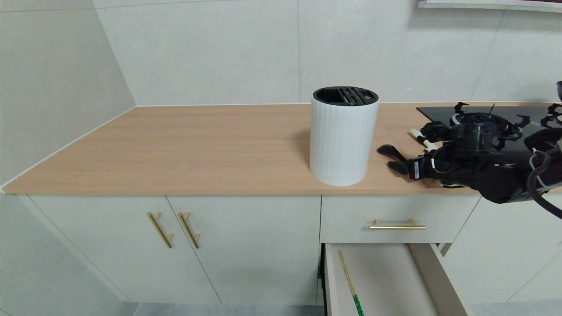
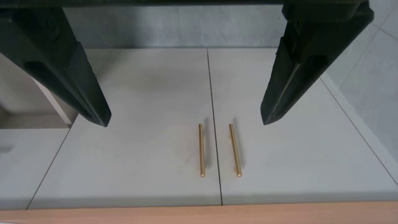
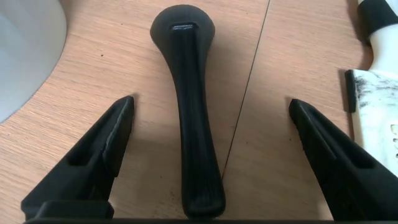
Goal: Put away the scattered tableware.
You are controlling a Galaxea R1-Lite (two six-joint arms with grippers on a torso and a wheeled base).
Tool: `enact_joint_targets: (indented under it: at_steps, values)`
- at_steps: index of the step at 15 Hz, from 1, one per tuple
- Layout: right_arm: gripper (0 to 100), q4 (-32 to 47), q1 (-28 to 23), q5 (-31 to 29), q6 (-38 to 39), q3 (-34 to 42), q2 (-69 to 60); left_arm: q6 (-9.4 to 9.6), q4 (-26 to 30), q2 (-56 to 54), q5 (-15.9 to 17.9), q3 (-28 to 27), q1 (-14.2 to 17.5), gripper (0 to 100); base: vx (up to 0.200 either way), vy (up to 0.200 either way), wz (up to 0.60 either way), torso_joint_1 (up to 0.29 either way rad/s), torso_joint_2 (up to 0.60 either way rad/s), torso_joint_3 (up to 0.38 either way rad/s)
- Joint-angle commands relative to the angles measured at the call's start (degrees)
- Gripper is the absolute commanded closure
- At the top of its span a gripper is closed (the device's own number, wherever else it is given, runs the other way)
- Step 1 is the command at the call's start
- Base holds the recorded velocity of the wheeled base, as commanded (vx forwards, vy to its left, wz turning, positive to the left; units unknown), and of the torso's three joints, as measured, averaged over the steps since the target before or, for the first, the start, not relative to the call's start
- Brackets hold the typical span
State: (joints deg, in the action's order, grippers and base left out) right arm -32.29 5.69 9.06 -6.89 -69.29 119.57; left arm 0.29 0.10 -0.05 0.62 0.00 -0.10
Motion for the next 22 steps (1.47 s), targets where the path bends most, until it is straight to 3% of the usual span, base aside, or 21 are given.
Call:
enact_joint_targets:
  at_steps: [1,2,14,18,22]
  values:
    - [0,0.12,0.02,0.00,0.03,-0.05,0.05,0.06,-0.01,0.05,-0.01,0.00,0.01,0,0.000,0.000,0.00,0.000,0.00,0.000]
    - [100,0.12,0.02,0.00,0.03,-0.05,-0.03,0.06,-0.01,0.05,-0.01,0.00,0.01,0,0.000,0.000,0.00,0.000,0.00,0.000]
    - [100,5.57,0.46,0.17,1.35,0.12,-4.52,-0.03,-0.01,0.05,-0.01,0.00,0.01,0,0.000,0.000,0.00,0.000,0.00,0.000]
    - [100,21.66,2.13,0.00,7.33,-2.60,-14.01,-0.03,-0.01,0.05,-0.01,0.00,0.01,0,0.000,0.000,0.00,0.000,0.00,0.000]
    - [100,34.14,3.89,0.17,11.55,-0.76,-24.47,0.06,-0.01,0.05,-0.01,0.00,0.01,0,0.000,0.000,0.00,0.000,0.00,0.000]
